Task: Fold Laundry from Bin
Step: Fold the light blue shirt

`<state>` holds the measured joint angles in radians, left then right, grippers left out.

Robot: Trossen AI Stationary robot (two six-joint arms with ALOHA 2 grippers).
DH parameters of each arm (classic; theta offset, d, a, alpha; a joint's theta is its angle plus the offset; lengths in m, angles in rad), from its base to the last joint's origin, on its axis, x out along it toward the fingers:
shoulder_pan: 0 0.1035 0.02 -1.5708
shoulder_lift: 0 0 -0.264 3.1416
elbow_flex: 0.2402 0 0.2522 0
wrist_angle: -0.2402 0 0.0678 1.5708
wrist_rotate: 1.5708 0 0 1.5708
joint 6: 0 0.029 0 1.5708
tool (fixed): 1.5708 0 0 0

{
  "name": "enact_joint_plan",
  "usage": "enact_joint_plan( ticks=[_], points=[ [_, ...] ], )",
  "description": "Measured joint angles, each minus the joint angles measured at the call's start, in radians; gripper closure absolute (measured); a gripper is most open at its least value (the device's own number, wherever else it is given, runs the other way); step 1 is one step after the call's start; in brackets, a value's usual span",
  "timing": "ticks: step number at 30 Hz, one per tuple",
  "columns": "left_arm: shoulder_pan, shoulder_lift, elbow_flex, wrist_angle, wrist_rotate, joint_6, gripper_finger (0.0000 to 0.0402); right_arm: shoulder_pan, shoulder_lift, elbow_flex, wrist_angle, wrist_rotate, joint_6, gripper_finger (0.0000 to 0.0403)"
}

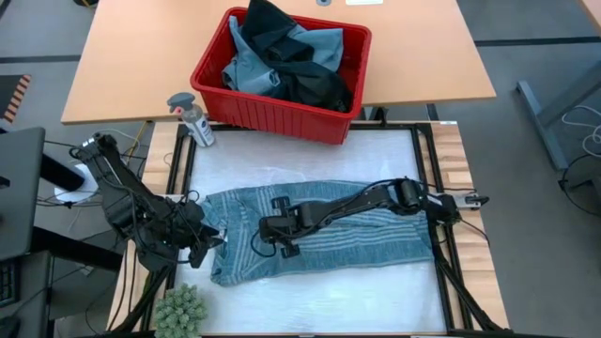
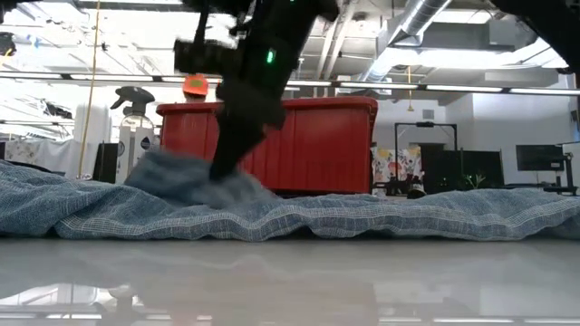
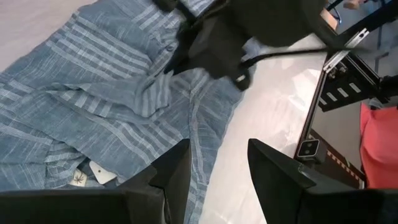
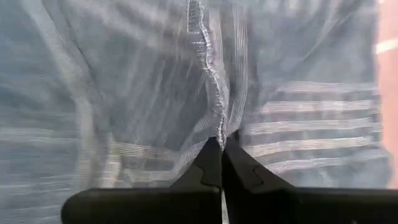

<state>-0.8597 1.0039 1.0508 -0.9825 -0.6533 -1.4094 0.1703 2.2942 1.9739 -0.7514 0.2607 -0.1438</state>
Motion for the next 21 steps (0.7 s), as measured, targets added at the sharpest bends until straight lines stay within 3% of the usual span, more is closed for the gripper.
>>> enact_joint_plan(
  ticks=[4,9,14,18,21],
  points=[
    [0.0,0.001,0.0,-0.001,-0.002,0.002,0.0255,-0.006,-0.069,0.002,-0.038,0.011,0.114,0.0382],
    [-0.001,0.014,-0.02,-0.009,0.005,-0.013,0.0255,-0.033,-0.128,0.002,-0.129,0.096,0.313,0.0382],
    [-0.001,0.023,-0.024,-0.033,0.016,-0.025,0.0255,-0.058,-0.136,0.003,-0.309,0.164,0.471,0.0382],
    [-0.001,0.023,-0.024,-0.039,0.03,-0.027,0.0255,-0.081,-0.117,0.001,-0.399,0.112,0.516,0.0379],
    [-0.007,0.023,-0.024,-0.045,0.08,-0.057,0.0255,-0.089,-0.113,0.001,-0.435,0.11,0.459,0.0343]
  ],
)
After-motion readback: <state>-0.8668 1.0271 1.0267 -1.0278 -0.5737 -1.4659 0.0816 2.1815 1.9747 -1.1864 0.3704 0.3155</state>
